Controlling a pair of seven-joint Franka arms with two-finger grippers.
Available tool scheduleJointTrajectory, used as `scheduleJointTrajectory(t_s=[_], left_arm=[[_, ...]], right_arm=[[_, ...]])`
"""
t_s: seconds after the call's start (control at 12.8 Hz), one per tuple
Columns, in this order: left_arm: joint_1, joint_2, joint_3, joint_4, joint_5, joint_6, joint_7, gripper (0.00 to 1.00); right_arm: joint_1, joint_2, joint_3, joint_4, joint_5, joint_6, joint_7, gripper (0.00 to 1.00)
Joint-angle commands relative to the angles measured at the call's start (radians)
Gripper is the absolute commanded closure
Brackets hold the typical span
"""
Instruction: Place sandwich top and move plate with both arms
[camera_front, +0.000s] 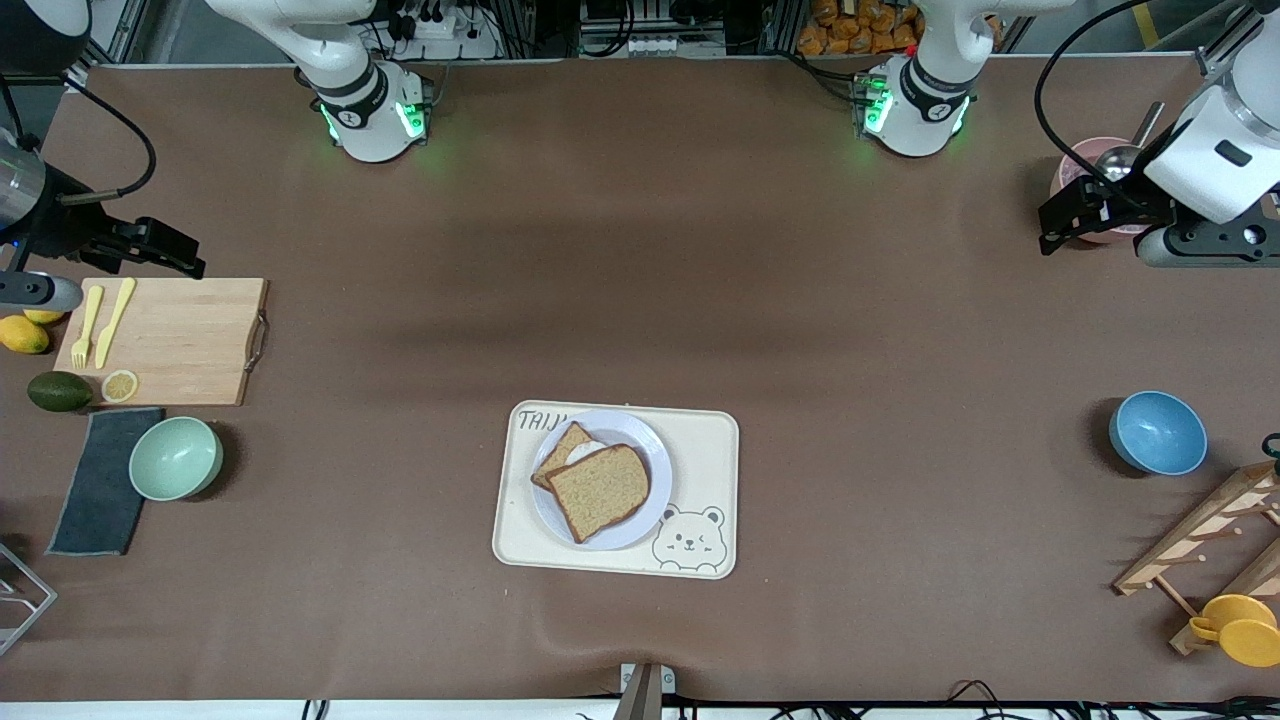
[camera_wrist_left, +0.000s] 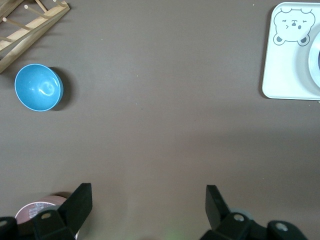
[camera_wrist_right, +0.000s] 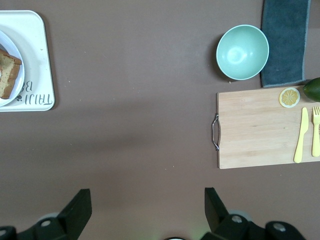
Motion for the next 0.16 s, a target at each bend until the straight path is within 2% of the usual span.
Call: scheduleJointTrajectory(t_s=[0.0, 0.08], left_arm=[[0.009, -0.002, -0.008, 0.012, -0.013, -0.018, -0.001, 0.00], [0.009, -0.002, -0.008, 0.012, -0.013, -0.018, -0.001, 0.00]], right_arm=[[-0.001, -0.001, 0.004, 0.001, -0.006, -0.005, 0.014, 0.00], [-0.002, 0.001, 0.004, -0.002, -0.006, 0.000, 0.014, 0.00]])
